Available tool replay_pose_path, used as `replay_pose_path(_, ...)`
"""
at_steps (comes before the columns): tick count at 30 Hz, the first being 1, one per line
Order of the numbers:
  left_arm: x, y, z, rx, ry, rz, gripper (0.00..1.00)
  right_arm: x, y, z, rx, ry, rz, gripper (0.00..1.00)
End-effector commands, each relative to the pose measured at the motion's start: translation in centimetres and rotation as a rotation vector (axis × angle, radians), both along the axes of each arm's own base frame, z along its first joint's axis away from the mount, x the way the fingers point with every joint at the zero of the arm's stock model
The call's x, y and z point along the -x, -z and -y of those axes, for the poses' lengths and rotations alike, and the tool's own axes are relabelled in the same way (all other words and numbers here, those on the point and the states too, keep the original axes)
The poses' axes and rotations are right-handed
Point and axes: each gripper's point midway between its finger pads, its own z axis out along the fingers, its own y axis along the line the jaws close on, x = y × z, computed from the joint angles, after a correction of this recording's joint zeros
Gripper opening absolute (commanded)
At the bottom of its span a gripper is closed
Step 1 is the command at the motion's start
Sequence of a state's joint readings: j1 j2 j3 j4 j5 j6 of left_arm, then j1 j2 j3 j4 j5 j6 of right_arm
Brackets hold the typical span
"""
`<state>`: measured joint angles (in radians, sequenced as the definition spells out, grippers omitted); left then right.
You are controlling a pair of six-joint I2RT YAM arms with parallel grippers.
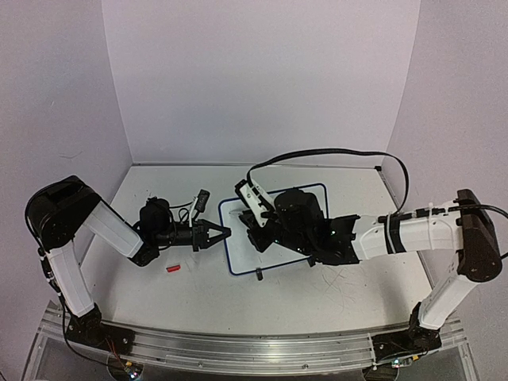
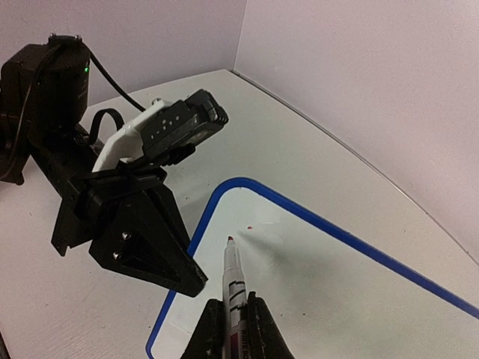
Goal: Write a sentence on the whiteboard
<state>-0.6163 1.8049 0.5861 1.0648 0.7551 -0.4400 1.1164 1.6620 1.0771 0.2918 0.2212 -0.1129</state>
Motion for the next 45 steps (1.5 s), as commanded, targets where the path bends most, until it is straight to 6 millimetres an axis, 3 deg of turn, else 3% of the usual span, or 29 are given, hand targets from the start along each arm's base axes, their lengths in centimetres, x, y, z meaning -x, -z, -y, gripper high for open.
replay_pose_path(1, -0.1, -1.2, -0.2, 0.011, -0.012, 0.041, 0.00, -0.6, -4.4, 0.0, -0.085, 0.036, 0.075, 0.00)
replay_pose_path(20, -0.1, -1.6, -0.2, 0.015, -0.009, 0.047, 0.00, -1.7, -2.0, -1.0, -0.021, 0.065, 0.060, 0.00)
replay_pose_path(45, -0.1, -1.8, -0.2, 0.011, -0.010, 0.054, 0.00, -1.9, 0.9, 0.1, 0.046, 0.116, 0.015, 0.00)
